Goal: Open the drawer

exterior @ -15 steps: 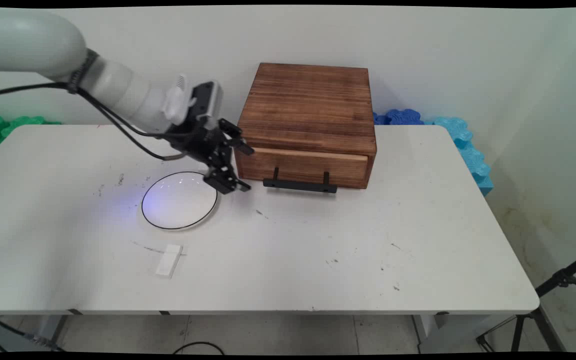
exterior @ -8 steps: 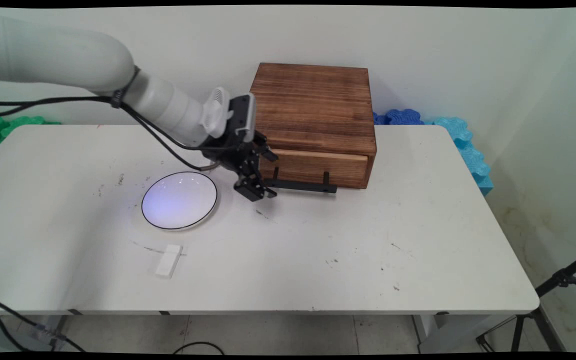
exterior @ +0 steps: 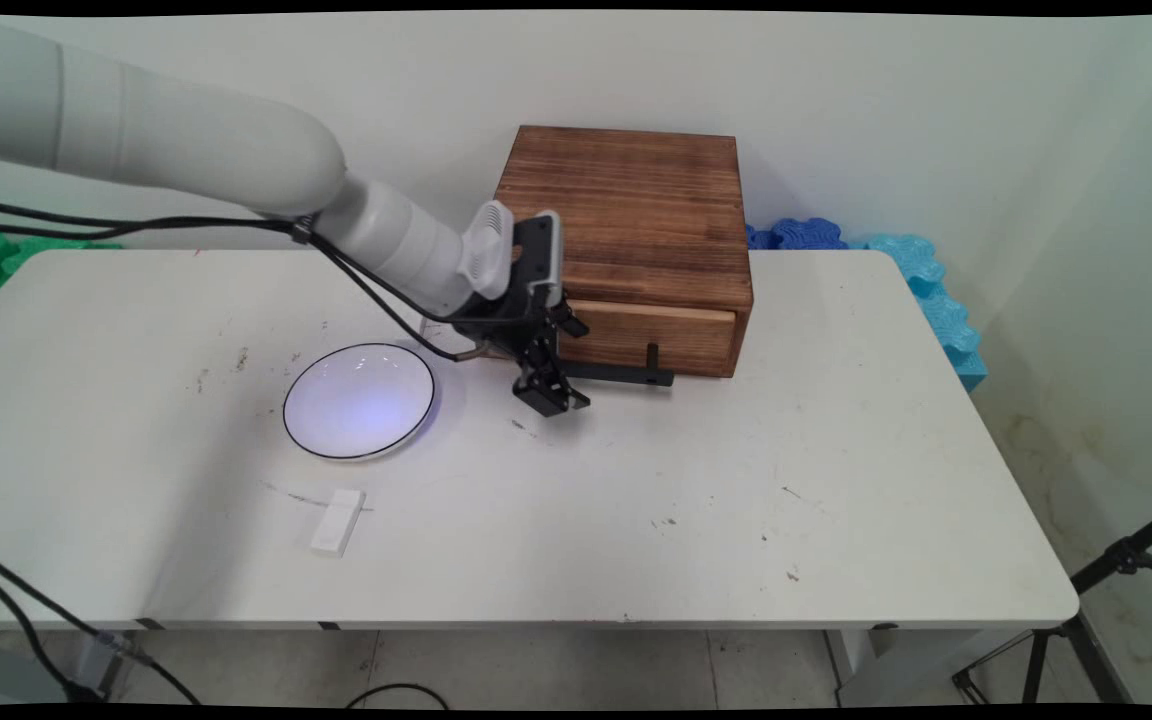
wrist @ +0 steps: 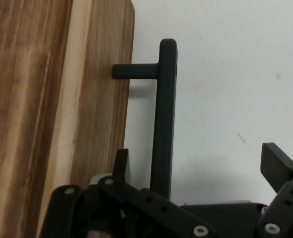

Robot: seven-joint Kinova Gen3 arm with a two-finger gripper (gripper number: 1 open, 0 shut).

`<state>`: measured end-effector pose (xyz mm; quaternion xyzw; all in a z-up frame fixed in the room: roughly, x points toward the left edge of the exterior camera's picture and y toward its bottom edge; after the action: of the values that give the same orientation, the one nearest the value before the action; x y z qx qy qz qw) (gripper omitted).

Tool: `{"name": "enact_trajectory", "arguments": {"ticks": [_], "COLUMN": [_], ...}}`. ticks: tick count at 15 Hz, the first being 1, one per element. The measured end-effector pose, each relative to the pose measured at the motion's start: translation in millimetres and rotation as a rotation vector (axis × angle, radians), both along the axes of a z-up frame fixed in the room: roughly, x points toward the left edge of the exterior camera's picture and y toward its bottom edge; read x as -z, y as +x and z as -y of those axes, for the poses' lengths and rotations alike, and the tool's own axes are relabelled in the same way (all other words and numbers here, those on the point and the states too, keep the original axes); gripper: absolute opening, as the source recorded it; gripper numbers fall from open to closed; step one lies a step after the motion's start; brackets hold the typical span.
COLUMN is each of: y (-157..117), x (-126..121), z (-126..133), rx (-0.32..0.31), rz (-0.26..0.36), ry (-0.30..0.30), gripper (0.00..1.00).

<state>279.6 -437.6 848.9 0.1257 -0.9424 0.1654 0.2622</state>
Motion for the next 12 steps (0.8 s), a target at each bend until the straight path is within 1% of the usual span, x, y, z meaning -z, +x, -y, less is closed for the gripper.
{"name": "enact_trajectory", "arguments": {"ticks": [4, 12], "y": [-13.9, -28.8], "x": [14.2, 38.4], "z": [6.7, 11.8], "rx": [-0.02, -0.039], "rz": [0.01, 0.03], "ry": [0.009, 0.029], "gripper": [1.0, 1.0]}}
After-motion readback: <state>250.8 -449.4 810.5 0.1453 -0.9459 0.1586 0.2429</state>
